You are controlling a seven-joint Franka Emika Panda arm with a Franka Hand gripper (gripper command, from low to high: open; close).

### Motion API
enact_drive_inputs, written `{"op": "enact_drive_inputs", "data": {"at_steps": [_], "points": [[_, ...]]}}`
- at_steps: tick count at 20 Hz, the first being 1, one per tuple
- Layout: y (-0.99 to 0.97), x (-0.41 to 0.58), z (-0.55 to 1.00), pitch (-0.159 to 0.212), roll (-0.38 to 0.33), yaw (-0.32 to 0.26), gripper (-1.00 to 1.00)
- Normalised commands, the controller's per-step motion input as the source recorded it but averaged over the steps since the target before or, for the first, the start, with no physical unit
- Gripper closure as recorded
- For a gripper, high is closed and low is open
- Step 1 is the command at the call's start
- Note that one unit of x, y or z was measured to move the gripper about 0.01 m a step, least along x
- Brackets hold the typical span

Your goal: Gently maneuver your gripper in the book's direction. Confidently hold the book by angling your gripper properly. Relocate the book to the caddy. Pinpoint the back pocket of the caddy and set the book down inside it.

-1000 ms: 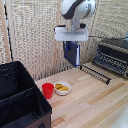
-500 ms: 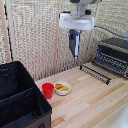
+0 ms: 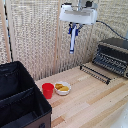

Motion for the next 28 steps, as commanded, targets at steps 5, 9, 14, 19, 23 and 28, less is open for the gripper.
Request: {"op": "enact_drive_inputs", "data": {"at_steps": [5, 9, 14, 19, 23, 28], "points": [[0.39, 0.000, 0.28, 0.000, 0.040, -0.240, 1.00], [0.42, 0.000, 0.36, -0.001, 0.012, -0.236, 1.00], [0.71, 0.002, 0.38, 0.000, -0.005, -0.141, 1.00], [0.82, 0.040, 0.30, 0.000, -0.014, -0.111, 1.00], [0.84, 0.080, 0.28, 0.000, -0.011, -0.106, 1.00], [0.87, 0.150, 0.20, 0.000, -0.002, -0.089, 1.00]]}}
